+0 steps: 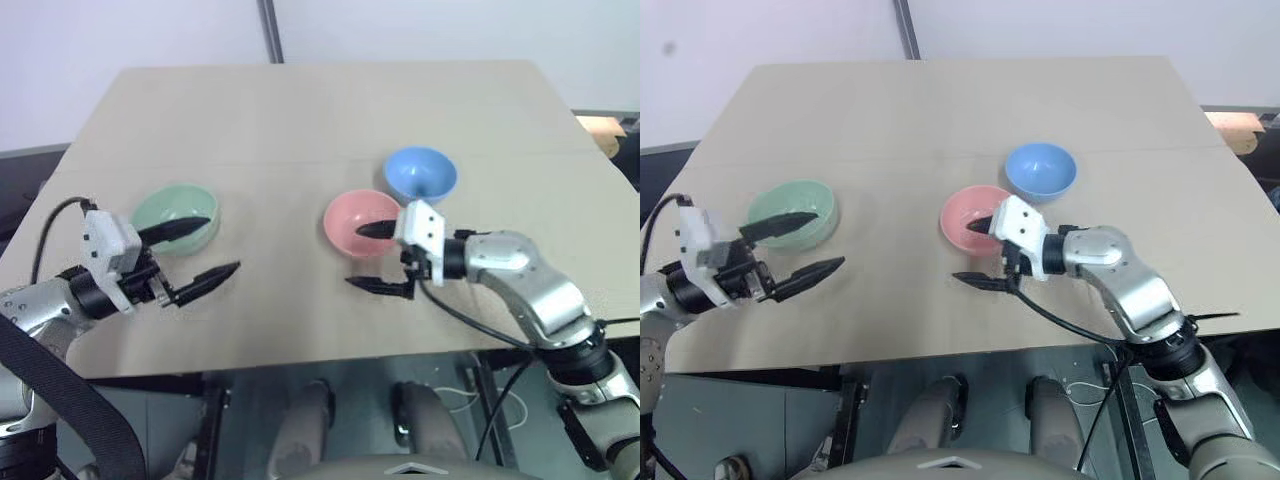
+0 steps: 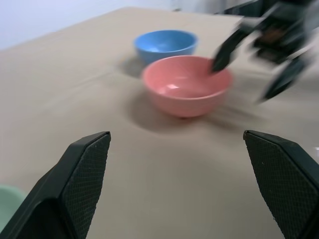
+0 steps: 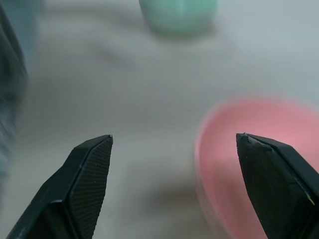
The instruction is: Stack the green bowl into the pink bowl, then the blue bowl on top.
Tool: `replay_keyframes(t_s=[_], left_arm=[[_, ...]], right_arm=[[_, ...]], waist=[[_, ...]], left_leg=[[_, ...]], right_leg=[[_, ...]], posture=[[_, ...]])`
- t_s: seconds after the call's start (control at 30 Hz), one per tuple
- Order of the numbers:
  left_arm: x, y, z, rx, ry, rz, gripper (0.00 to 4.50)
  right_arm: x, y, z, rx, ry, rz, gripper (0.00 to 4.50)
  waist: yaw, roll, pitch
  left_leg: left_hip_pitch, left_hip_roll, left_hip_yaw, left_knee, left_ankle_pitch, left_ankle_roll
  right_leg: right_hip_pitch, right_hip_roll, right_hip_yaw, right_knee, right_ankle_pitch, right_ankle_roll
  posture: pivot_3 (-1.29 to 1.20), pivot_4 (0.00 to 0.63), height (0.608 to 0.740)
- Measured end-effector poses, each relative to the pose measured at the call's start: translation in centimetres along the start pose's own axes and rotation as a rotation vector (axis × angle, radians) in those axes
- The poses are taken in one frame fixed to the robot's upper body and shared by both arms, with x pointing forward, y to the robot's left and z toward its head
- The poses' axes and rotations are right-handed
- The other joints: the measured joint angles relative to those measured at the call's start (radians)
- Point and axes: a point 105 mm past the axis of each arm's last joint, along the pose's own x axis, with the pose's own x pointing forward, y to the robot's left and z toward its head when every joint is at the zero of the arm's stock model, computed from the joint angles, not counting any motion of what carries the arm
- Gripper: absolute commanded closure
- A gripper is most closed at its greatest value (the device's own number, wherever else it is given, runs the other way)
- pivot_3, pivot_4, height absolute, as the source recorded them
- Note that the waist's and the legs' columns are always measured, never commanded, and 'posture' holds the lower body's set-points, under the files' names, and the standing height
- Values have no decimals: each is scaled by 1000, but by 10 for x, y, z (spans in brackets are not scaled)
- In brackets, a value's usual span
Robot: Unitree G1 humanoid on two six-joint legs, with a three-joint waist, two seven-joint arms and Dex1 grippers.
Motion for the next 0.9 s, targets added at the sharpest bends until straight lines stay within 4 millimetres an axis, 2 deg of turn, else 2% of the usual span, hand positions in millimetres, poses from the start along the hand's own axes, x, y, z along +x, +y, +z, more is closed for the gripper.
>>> replay_keyframes(t_s=[0.03, 0.13, 0.27, 0.4, 0.63, 0.87, 0.9], left_arm=[[-1, 9, -5, 77, 79, 112, 0], [-6, 25, -11, 188, 194, 275, 0], [-10, 33, -27, 238, 342, 369, 0], [-8, 35, -41, 257, 457, 393, 0], [-7, 39, -52, 259, 552, 423, 0], [3, 37, -62, 310, 630, 421, 0], [5, 37, -64, 319, 644, 415, 243]], right_arm=[[-8, 1, 12, 10, -43, -2, 93], [-19, 0, 23, 16, -74, -16, 93], [-22, -2, 25, 24, -80, -33, 93], [-23, -11, 19, 32, -65, -71, 93], [-24, -14, 21, 2, -69, -94, 93], [-25, -13, 17, -2, -65, -112, 93], [-25, -13, 16, -1, -62, -114, 50]], waist=[[-1, 0, 0], [0, 0, 0], [-1, 0, 0], [0, 0, 0], [-2, 0, 0], [1, 0, 0], [1, 0, 0]], left_leg=[[0, 0, 0, 0, 0, 0], [0, 0, 1, 0, 0, 0], [0, 0, 1, 0, 0, 0], [0, 0, 1, 0, 0, 0], [0, 0, 1, 0, 0, 0], [0, 0, 1, 0, 0, 0], [0, 0, 1, 0, 0, 0]], right_leg=[[0, 0, 0, 0, 0, 0], [0, 0, 0, 0, 0, 0], [0, 0, 0, 1, 0, 0], [-1, 0, 1, 1, 0, 0], [-1, 0, 1, 1, 0, 1], [-1, 0, 1, 1, 0, 1], [-1, 0, 1, 1, 0, 1]], posture=[[0, 150, 740], [0, 150, 740], [0, 150, 740], [0, 150, 740], [0, 150, 740], [0, 150, 740], [0, 150, 740]])
